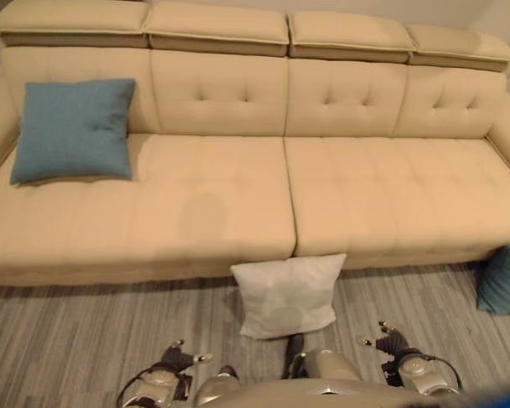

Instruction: Pick up all the scattered cushions and arrange them neatly on the sofa.

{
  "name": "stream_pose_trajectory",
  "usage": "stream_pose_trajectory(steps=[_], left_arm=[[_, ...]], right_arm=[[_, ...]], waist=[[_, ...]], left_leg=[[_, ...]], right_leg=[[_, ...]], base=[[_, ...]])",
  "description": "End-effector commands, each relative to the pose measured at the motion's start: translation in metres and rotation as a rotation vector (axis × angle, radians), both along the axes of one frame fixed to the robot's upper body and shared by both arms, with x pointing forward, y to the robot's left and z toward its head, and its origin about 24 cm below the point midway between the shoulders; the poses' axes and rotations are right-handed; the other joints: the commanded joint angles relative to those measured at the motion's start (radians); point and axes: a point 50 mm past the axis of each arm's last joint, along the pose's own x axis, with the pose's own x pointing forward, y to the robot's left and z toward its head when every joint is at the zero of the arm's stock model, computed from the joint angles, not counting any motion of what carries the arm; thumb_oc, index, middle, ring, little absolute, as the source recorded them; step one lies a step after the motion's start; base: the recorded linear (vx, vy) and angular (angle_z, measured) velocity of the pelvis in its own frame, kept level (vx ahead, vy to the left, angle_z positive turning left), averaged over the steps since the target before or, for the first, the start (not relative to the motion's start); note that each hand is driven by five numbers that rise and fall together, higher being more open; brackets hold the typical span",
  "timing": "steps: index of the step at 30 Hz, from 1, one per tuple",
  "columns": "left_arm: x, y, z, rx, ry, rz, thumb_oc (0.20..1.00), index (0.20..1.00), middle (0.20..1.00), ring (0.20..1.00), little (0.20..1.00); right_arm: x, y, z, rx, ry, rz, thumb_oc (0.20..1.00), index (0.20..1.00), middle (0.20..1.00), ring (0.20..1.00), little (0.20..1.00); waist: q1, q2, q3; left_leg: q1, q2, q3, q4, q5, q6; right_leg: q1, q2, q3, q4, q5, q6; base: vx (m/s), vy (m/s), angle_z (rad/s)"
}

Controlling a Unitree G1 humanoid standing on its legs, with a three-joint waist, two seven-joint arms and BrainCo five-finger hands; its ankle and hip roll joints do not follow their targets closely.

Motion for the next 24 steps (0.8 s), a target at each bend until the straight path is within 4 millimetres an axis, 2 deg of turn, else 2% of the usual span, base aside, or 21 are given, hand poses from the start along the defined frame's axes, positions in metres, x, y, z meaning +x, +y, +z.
stream_pose_trajectory(steps=[1, 3, 4, 6, 7, 10, 13, 16, 18, 19, 20, 22, 23, 24], left_arm=[[0.009, 0.005, 0.005, 0.033, -0.044, -0.021, 1.000, 1.000, 1.000, 1.000, 1.000], [0.011, 0.005, 0.006, 0.035, -0.049, -0.022, 1.000, 1.000, 1.000, 1.000, 1.000], [0.013, 0.005, 0.007, 0.035, -0.059, -0.024, 1.000, 1.000, 1.000, 1.000, 1.000], [0.013, 0.006, 0.007, 0.038, -0.060, -0.021, 1.000, 1.000, 1.000, 1.000, 1.000], [0.012, 0.006, 0.007, 0.038, -0.060, -0.014, 1.000, 1.000, 1.000, 1.000, 1.000], [0.011, 0.005, 0.007, 0.030, -0.065, -0.014, 1.000, 1.000, 1.000, 1.000, 1.000], [0.013, 0.002, 0.007, 0.018, -0.076, -0.017, 1.000, 1.000, 1.000, 1.000, 1.000], [0.026, -0.003, 0.012, 0.000, -0.140, -0.019, 1.000, 1.000, 1.000, 1.000, 1.000], [0.057, -0.009, 0.027, -0.015, -0.265, -0.006, 1.000, 1.000, 1.000, 1.000, 1.000], [0.066, -0.011, 0.032, -0.013, -0.299, -0.007, 1.000, 1.000, 1.000, 1.000, 1.000], [0.067, -0.011, 0.032, -0.014, -0.300, -0.007, 1.000, 1.000, 1.000, 1.000, 1.000], [0.112, -0.019, 0.060, -0.022, -0.476, 0.014, 1.000, 1.000, 1.000, 1.000, 1.000], [0.129, -0.021, 0.073, -0.017, -0.546, 0.023, 1.000, 1.000, 1.000, 1.000, 1.000], [0.151, -0.025, 0.093, -0.030, -0.647, 0.035, 1.000, 1.000, 1.000, 1.000, 1.000]], right_arm=[[0.022, 0.001, 0.012, -0.018, -0.088, 0.073, 1.000, 1.000, 1.000, 1.000, 1.000], [0.023, 0.001, 0.013, -0.021, -0.097, 0.077, 1.000, 1.000, 1.000, 1.000, 1.000], [0.026, 0.003, 0.014, -0.018, -0.109, 0.082, 1.000, 1.000, 1.000, 1.000, 1.000], [0.027, 0.005, 0.015, -0.014, -0.115, 0.086, 1.000, 1.000, 1.000, 1.000, 1.000], [0.027, 0.006, 0.016, -0.015, -0.120, 0.100, 1.000, 1.000, 1.000, 1.000, 1.000], [0.026, 0.004, 0.015, -0.024, -0.115, 0.112, 1.000, 1.000, 1.000, 1.000, 1.000], [0.026, 0.000, 0.017, -0.034, -0.118, 0.112, 1.000, 1.000, 1.000, 1.000, 1.000], [0.035, -0.004, 0.026, -0.036, -0.178, 0.109, 1.000, 1.000, 1.000, 1.000, 1.000], [0.056, -0.005, 0.042, -0.045, -0.284, 0.107, 1.000, 1.000, 1.000, 1.000, 1.000], [0.062, -0.006, 0.046, -0.049, -0.308, 0.107, 1.000, 1.000, 1.000, 1.000, 1.000], [0.062, -0.006, 0.047, -0.049, -0.309, 0.107, 1.000, 1.000, 1.000, 1.000, 1.000], [0.096, -0.004, 0.072, -0.057, -0.445, 0.099, 1.000, 1.000, 1.000, 1.000, 1.000], [0.109, -0.002, 0.083, -0.059, -0.502, 0.092, 1.000, 1.000, 1.000, 1.000, 1.000], [0.128, 0.000, 0.103, -0.063, -0.594, 0.089, 1.000, 1.000, 1.000, 1.000, 1.000]], waist=[[-0.005, -0.018, -0.019], [-0.006, -0.018, -0.020], [-0.009, -0.019, -0.027], [-0.009, -0.019, -0.027], [-0.002, -0.026, -0.034], [0.010, -0.028, -0.037], [0.013, -0.023, -0.033], [0.016, -0.013, -0.004], [0.017, -0.003, 0.066], [0.016, 0.000, 0.089], [0.015, 0.000, 0.086], [0.013, 0.005, 0.160], [0.011, 0.004, 0.178], [0.003, 0.006, 0.188]], left_leg=[[-0.064, -0.001, -0.069, 0.021, 0.050, -0.055], [-0.058, 0.000, -0.074, 0.014, 0.052, -0.058], [-0.058, 0.001, -0.083, 0.007, 0.058, -0.065], [-0.051, 0.006, -0.087, 0.003, 0.062, -0.070], [-0.048, 0.013, -0.082, 0.002, 0.064, -0.077], [-0.054, 0.029, -0.085, -0.007, 0.089, -0.096], [-0.066, 0.043, -0.102, -0.008, 0.107, -0.108], [-0.098, 0.061, -0.128, -0.003, 0.127, -0.119], [-0.170, 0.080, -0.153, 0.028, 0.145, -0.126], [-0.197, 0.083, -0.160, 0.040, 0.149, -0.126], [-0.203, 0.084, -0.161, 0.043, 0.149, -0.126], [-0.342, 0.092, -0.183, 0.118, 0.156, -0.124], [-0.401, 0.095, -0.188, 0.149, 0.157, -0.122], [-0.485, 0.106, -0.203, 0.206, 0.132, -0.128]], right_leg=[[0.124, -0.053, 0.061, -0.119, 0.001, 0.060], [0.130, -0.066, 0.070, -0.151, 0.019, 0.068], [0.125, -0.070, 0.112, -0.195, 0.048, 0.079], [0.117, -0.078, 0.118, -0.201, 0.057, 0.085], [0.140, -0.096, 0.091, -0.243, 0.069, 0.092], [0.177, -0.086, 0.066, -0.294, 0.062, 0.091], [0.186, -0.073, 0.051, -0.295, 0.049, 0.083], [0.167, -0.060, 0.028, -0.267, 0.029, 0.069], [0.090, -0.054, 0.008, -0.209, 0.017, 0.052], [0.057, -0.056, 0.007, -0.189, 0.017, 0.049], [0.052, -0.056, 0.006, -0.186, 0.016, 0.049], [-0.096, -0.062, 0.003, -0.097, 0.022, 0.038], [-0.158, -0.065, 0.001, -0.063, 0.022, 0.035], [-0.240, -0.079, 0.012, -0.009, -0.003, 0.039]], base=[[0.03, -0.037, 0.07], [0.05, -0.085, 0.05], [0.05, -0.101, 0.03], [0.03, -0.115, 0.12], [0.02, -0.128, 0.13], [-0.01, -0.166, -0.02], [-0.05, -0.138, 0.14], [-0.14, -0.112, 0.26], [-0.35, -0.112, 0.28], [-0.19, -0.040, 0.16], [-0.24, -0.044, 0.21], [-0.42, -0.078, 0.13], [-0.37, -0.085, 0.06], [-0.20, -0.056, 0.15]])
